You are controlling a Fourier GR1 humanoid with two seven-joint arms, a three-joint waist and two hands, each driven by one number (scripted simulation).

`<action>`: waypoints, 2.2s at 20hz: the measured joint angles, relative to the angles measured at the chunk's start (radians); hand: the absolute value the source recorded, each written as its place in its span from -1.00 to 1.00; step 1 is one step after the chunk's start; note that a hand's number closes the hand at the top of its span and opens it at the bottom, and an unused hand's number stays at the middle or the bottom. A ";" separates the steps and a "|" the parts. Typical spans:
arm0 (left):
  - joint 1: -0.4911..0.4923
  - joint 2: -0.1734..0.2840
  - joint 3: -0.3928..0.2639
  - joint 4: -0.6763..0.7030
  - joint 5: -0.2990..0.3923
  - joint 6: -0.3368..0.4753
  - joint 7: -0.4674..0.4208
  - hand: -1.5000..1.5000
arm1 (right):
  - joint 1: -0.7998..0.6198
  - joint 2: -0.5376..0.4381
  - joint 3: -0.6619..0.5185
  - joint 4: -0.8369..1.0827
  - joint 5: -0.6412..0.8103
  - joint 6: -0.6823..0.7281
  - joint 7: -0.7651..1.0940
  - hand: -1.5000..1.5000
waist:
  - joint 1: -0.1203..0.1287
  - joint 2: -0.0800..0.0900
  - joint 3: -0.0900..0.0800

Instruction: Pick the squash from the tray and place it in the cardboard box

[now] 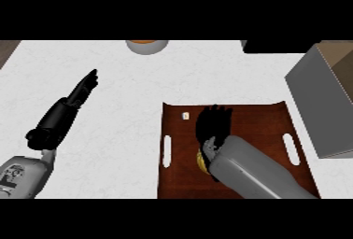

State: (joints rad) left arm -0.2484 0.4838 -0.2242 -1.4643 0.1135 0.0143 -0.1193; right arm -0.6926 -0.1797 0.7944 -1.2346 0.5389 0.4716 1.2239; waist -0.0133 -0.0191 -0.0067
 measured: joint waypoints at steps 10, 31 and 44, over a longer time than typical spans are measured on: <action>0.022 -0.001 0.009 -0.036 -0.006 -0.002 0.016 0.00 | 0.075 0.028 -0.050 -0.005 0.096 0.033 0.004 -1.00 | -0.004 -0.004 0.000; 0.010 -0.042 0.035 -0.046 -0.041 -0.041 0.018 0.00 | 0.069 0.029 -0.131 -0.066 0.407 0.045 -0.209 1.00 | 0.023 0.022 0.007; -0.021 -0.062 0.028 -0.025 -0.059 -0.063 0.011 0.00 | -0.296 -0.089 -0.511 0.272 0.455 -0.428 -0.483 1.00 | 0.053 0.034 0.007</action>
State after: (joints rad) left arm -0.2690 0.4220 -0.1959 -1.4891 0.0545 -0.0483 -0.1082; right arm -0.9891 -0.2682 0.2837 -0.9626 0.9944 0.0432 0.7408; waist 0.0395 0.0152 0.0006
